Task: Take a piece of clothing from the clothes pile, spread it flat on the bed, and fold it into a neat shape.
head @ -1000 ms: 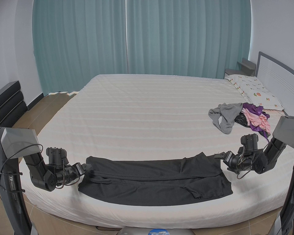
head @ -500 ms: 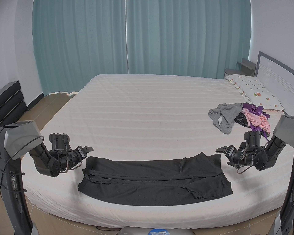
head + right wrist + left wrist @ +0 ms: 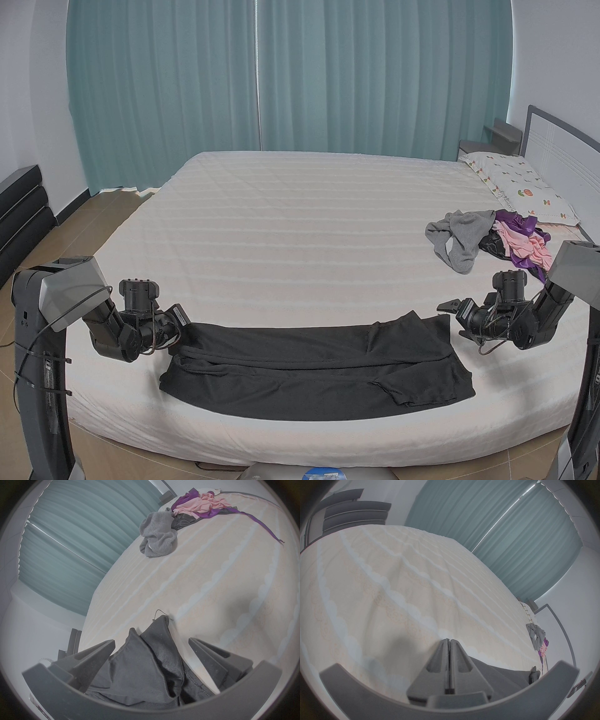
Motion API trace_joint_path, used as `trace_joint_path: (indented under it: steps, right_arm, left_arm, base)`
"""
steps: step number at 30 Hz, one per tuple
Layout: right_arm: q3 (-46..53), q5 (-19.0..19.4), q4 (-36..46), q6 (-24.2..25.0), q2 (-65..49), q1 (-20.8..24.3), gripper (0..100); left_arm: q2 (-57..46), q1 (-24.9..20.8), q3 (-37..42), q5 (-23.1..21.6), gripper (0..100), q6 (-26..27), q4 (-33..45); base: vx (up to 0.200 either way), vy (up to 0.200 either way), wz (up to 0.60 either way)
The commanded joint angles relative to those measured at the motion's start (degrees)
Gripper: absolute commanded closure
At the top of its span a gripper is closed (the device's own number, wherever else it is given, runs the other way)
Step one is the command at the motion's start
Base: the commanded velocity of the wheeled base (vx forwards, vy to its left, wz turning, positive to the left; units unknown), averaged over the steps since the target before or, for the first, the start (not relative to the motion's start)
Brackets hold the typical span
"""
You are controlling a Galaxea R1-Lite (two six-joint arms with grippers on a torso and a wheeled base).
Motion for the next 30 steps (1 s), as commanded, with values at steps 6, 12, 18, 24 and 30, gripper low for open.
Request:
trace_joint_path:
  steps: [6, 12, 18, 24, 30]
  right_arm:
    - [-3.49, 0.01, -0.81, 0.31, 3.97, 0.00, 0]
    - [-4.81, 0.01, -3.71, 2.50, 5.99, 0.53, 0]
    - [-5.08, 0.01, -5.82, 2.50, 7.57, 0.79, 0]
    - [-6.31, -0.16, -6.00, 2.59, 9.15, 0.79, 100]
    - [-6.83, -0.51, -6.09, 2.68, 9.50, 0.79, 100]
  left_arm:
    - [0.06, 0.76, -1.75, 1.81, 100, -3.34, -0.53]
    - [0.32, 1.11, -1.48, 2.43, 100, -3.70, -1.32]
    - [0.32, 0.41, -0.87, 2.43, 100, -3.70, -1.40]
    - [0.41, 0.41, -0.61, 2.43, 100, -3.70, -1.32]
    - [0.41, 0.41, -0.61, 2.43, 100, -3.70, -1.32]
  base:
    - [0.000, 0.000, 0.00]
    - [0.000, 0.000, 0.00]
    - [0.000, 0.000, 0.00]
    - [0.000, 0.000, 0.00]
    - [0.000, 0.000, 0.00]
